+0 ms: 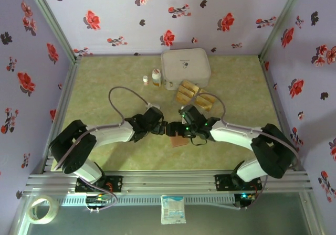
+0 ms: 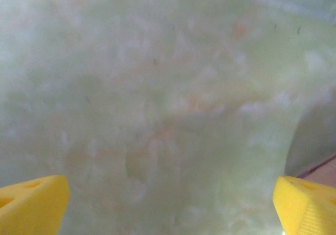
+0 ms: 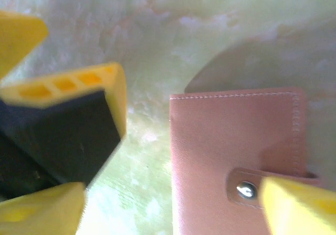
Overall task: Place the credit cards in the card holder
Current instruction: Close the button on the card holder, then reset both arms
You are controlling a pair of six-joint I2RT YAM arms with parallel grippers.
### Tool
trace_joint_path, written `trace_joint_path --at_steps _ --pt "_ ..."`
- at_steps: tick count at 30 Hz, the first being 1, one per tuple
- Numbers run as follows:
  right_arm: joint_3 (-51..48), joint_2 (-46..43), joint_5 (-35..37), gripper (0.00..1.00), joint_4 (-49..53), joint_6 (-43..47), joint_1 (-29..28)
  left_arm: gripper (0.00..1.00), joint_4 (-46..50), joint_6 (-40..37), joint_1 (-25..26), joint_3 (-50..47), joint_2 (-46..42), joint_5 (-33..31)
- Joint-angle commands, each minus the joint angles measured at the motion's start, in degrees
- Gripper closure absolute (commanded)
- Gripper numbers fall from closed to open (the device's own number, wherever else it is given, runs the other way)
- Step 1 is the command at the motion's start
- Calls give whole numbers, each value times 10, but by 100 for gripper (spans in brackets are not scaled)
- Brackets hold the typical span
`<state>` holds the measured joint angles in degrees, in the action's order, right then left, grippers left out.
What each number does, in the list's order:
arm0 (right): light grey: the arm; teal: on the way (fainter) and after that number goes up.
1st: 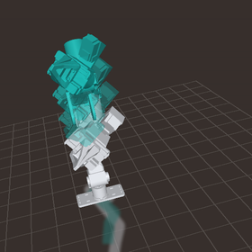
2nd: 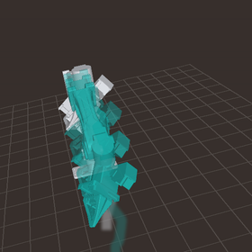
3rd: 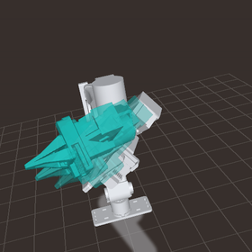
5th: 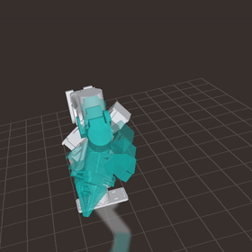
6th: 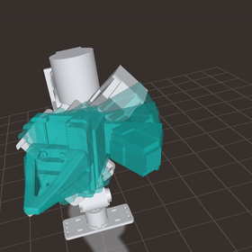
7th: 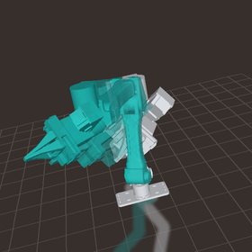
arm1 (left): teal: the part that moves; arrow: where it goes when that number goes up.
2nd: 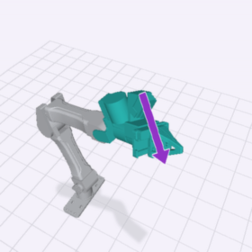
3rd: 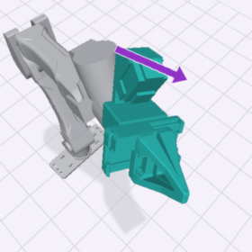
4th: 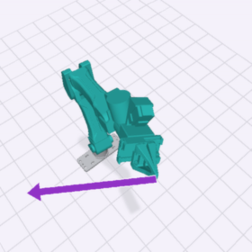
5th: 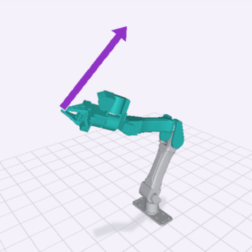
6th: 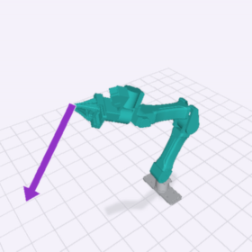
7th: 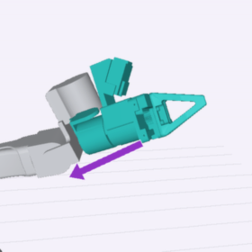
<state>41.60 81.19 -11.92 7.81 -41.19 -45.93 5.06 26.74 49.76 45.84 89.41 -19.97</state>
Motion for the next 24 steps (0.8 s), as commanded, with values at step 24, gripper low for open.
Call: trace_joint_path --at_steps 24 --pt "-74 -346 674 1 -16 153 225 0 -173 -275 -235 -143 -358 -121"
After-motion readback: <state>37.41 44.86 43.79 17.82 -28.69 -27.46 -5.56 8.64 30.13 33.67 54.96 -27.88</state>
